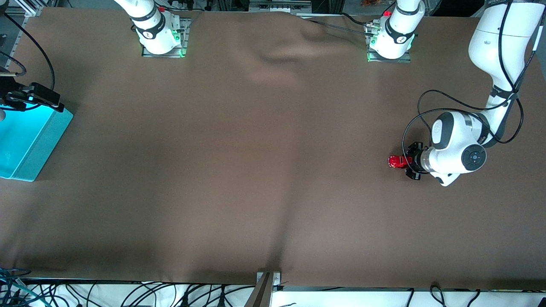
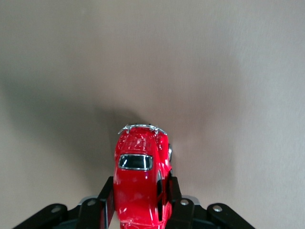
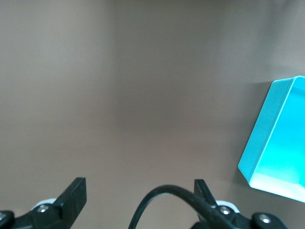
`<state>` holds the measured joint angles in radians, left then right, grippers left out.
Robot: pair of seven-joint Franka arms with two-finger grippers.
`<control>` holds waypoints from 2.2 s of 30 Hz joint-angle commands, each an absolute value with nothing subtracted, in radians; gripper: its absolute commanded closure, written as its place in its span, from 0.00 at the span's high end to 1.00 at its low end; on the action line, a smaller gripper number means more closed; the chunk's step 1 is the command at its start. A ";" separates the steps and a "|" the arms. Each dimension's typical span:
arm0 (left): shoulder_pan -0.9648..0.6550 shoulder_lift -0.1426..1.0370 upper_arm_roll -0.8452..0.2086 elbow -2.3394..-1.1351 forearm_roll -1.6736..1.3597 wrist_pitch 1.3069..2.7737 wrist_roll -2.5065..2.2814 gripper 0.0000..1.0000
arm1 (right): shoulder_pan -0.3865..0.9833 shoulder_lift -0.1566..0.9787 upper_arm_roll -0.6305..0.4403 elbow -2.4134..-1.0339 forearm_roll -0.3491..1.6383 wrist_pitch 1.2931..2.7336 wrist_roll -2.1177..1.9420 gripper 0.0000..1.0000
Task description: Wind red beetle toy and store in blue box
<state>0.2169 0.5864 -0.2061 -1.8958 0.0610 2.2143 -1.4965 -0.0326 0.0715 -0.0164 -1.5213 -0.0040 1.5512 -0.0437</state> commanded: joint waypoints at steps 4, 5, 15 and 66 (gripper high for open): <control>0.264 0.627 -0.206 -1.879 0.130 2.221 -1.447 0.00 | -0.034 0.078 -0.018 -1.499 0.014 1.540 -0.049 1.00; 0.268 0.627 -0.206 -1.879 0.135 2.221 -1.445 0.00 | -0.034 0.077 -0.018 -1.499 0.014 1.540 -0.049 1.00; 0.304 0.637 -0.193 -1.878 0.156 2.221 -1.414 0.00 | -0.034 0.077 -0.018 -1.499 0.014 1.539 -0.052 1.00; 0.360 0.641 -0.172 -1.781 0.167 2.191 -1.371 0.72 | -0.037 0.077 -0.025 -1.499 0.011 1.539 -0.052 1.00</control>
